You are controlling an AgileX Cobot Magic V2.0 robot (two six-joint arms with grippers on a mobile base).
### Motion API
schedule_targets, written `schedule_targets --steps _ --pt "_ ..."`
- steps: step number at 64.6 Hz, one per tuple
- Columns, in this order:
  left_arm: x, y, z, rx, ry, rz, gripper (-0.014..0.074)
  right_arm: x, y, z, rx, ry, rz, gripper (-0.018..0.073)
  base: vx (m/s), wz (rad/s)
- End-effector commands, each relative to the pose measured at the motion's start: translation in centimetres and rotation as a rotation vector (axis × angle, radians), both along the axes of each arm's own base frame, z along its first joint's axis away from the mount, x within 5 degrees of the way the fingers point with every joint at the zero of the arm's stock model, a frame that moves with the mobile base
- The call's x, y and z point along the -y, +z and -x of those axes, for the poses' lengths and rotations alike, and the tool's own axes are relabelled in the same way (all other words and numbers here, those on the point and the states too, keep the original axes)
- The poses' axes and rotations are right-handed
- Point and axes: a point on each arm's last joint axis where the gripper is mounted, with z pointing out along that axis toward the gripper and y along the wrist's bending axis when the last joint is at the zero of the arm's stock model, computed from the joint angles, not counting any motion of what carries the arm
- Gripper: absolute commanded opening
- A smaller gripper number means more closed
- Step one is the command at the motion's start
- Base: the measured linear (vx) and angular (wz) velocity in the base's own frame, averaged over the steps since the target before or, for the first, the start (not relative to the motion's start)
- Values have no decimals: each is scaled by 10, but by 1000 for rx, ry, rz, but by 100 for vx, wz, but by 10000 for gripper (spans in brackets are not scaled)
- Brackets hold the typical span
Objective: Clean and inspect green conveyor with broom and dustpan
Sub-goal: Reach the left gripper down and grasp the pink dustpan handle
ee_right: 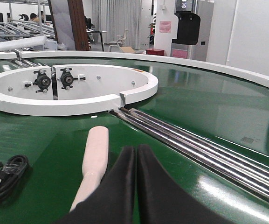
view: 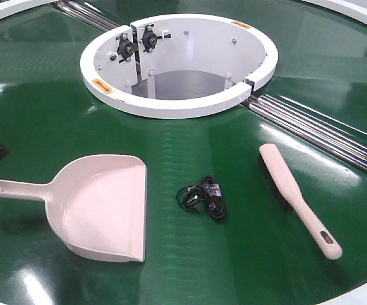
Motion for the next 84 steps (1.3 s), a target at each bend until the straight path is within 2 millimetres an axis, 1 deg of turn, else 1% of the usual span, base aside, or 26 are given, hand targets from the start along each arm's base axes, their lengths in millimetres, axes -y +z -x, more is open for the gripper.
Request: schedule_targets --steps 1,11,21,32,42,48,56,63,68,84 --pt "3 5 -9 33 -61 -6 471 0 6 1 77 -4 -1 -8 0 0" --pt "4 -8 -21 8 -161 -64 471 0 6 1 77 -4 -1 -8 0 0" --pt "3 -14 -25 -6 -277 -134 471 0 6 1 77 -4 -1 -8 0 0" --pt "5 -23 -31 -36 -324 -151 471 0 6 1 77 -4 -1 -8 0 0" --pt "10 -36 -39 -77 -377 -253 471 0 6 1 77 -4 -1 -8 0 0" --pt "18 -47 -46 -108 -413 -283 471 0 6 1 77 -4 -1 -8 0 0" --pt "27 -62 -56 -135 -444 -290 471 0 6 1 77 -4 -1 -8 0 0" --pt "28 -75 -63 -173 -460 -331 471 0 6 1 77 -4 -1 -8 0 0" --pt "26 -80 -66 -188 -464 -357 471 0 6 1 77 -4 -1 -8 0 0" --pt "27 -91 -73 -214 -471 -361 472 0 6 1 77 -4 -1 -8 0 0"
